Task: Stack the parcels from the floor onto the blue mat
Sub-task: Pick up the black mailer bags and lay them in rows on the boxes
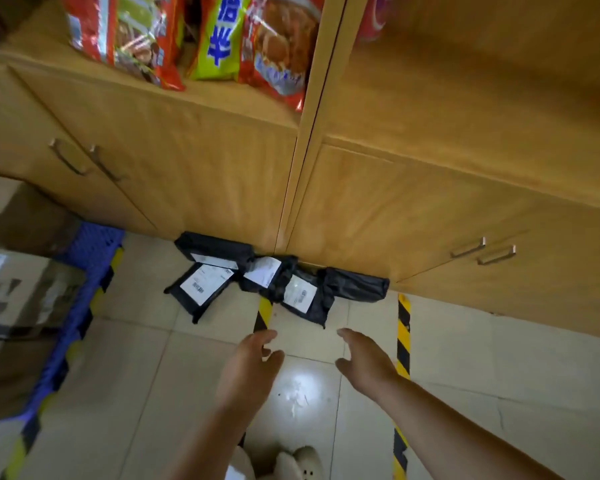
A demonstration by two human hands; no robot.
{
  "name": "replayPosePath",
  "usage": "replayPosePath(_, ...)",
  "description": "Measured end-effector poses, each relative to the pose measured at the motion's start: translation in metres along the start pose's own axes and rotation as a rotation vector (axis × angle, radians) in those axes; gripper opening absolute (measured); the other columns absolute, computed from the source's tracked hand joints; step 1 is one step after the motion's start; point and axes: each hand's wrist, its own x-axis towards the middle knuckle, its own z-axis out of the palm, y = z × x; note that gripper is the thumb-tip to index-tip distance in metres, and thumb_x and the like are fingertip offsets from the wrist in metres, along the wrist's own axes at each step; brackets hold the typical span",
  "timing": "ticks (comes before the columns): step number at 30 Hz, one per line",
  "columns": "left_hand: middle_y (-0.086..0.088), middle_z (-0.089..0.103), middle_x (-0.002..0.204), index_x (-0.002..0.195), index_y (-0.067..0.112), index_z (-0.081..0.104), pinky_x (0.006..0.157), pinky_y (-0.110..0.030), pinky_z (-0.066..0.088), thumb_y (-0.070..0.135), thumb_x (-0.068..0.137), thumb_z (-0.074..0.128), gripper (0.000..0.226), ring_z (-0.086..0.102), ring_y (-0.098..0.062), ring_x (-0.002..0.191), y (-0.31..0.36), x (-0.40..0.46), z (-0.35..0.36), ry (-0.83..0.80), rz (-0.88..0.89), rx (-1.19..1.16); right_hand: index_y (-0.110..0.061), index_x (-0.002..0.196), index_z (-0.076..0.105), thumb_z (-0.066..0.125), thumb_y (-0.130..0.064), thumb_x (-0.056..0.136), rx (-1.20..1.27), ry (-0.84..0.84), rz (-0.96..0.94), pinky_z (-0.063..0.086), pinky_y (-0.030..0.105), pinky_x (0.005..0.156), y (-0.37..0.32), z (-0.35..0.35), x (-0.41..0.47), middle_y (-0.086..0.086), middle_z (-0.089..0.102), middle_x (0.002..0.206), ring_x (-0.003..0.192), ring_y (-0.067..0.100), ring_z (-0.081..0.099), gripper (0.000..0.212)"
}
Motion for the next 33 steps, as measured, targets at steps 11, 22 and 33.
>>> replayPosePath(11, 0.008, 0.061, 0.111, 0.113, 0.034, 0.057, 0.084, -0.035, 0.053, 0.018, 0.088, 0.061, 0.030, 0.058, -0.004, 0.099, -0.126, 0.125, 0.080, 0.059, -0.056, -0.162, -0.018, 0.149, 0.017, 0.069, -0.031, 0.083, -0.038, 0.051, -0.024, 0.033, 0.037, 0.110, 0.039, 0.111, 0.212, 0.003, 0.024, 0.153, 0.138, 0.022, 0.029, 0.085)
replayPosePath(22, 0.013, 0.057, 0.124, 0.129, 0.029, 0.052, 0.088, -0.025, 0.044, 0.026, 0.090, 0.057, 0.040, 0.053, -0.001, 0.104, -0.132, 0.222, 0.087, 0.136, 0.054, -0.001, -0.014, 0.150, -0.011, 0.078, -0.042, 0.070, -0.415, 0.254, -0.155, 0.006, 0.038, 0.119, 0.049, 0.142, 0.350, 0.013, -0.010, 0.158, 0.147, 0.028, -0.007, 0.123)
replayPosePath(33, 0.015, 0.058, 0.119, 0.130, 0.032, 0.051, 0.075, -0.016, 0.039, 0.030, 0.090, 0.056, 0.041, 0.053, 0.000, 0.102, -0.122, 0.241, 0.110, 0.057, 0.093, 0.123, -0.011, 0.149, 0.015, 0.052, -0.076, 0.069, -0.451, 0.354, -0.131, 0.025, 0.044, 0.112, 0.059, 0.168, 0.373, 0.015, 0.028, 0.146, 0.136, 0.032, 0.026, 0.109)
